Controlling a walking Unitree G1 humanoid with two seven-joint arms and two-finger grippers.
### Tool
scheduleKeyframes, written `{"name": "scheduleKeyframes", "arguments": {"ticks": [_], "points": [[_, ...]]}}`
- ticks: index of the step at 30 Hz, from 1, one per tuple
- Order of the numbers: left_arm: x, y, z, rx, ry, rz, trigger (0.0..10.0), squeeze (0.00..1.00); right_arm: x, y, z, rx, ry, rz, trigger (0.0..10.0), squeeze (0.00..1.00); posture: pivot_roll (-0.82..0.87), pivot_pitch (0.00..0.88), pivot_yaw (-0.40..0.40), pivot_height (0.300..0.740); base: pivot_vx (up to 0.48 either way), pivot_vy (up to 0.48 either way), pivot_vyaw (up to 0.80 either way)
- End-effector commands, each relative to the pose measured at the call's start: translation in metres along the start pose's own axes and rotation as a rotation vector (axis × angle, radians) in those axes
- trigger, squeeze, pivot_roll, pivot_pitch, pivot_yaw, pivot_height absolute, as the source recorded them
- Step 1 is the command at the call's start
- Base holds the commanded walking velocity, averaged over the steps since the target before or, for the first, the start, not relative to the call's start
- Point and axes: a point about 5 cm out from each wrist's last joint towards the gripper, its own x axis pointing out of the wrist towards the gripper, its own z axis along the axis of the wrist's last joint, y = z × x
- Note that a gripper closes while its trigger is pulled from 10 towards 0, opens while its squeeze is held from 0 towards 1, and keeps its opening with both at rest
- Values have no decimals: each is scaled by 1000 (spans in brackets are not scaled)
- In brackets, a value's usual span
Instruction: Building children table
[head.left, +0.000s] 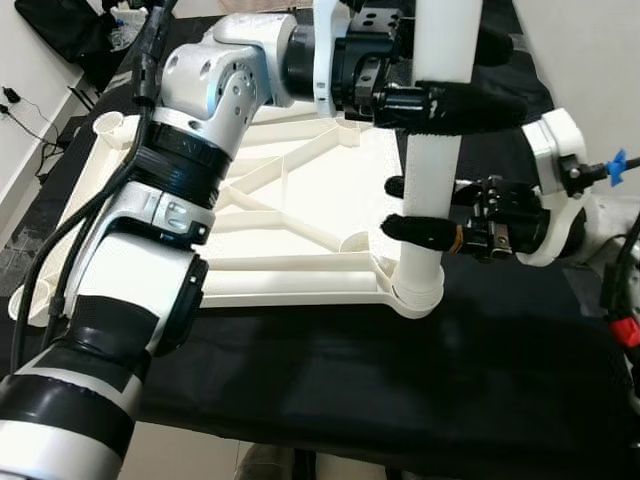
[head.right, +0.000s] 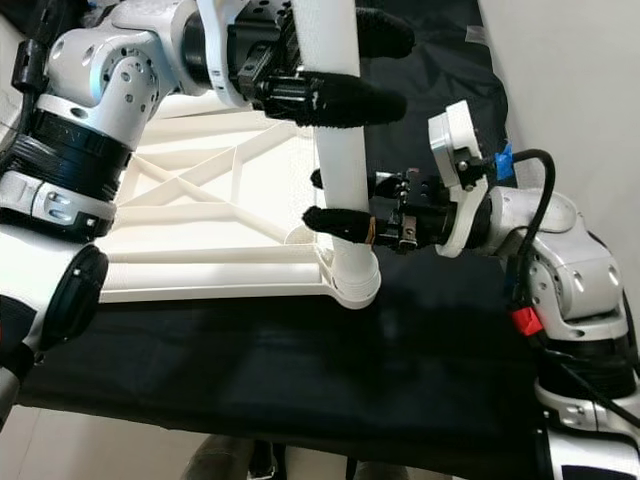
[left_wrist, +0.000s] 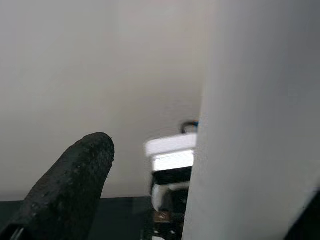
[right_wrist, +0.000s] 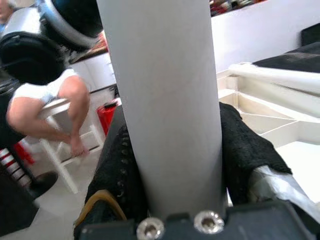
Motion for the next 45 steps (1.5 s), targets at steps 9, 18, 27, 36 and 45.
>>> {"name": "scheduleKeyframes", "arguments": {"ticks": [9,18,27,36,45], "points": [[-6,14,22,2,-105,117,10000,1000,-6,7,-11,28,-41,-187,0,0,4,247,140,740,0,0,0],[-37,24,37,40,-147,334,10000,1000,-12,16,-21,51,-76,-383,0,0,13,260,151,740,0,0,0],[-135,-51,48,110,-142,575,10000,1000,-17,28,-21,61,-115,-458,0,0,19,271,163,740,0,0,0],[-154,-68,46,82,-145,745,10000,1000,-16,35,-23,56,-115,-498,0,0,25,270,170,740,0,0,0],[-146,-86,9,-54,-94,761,10000,388,-6,43,-26,-24,-55,-563,0,0,25,273,178,740,0,0,0]]}}
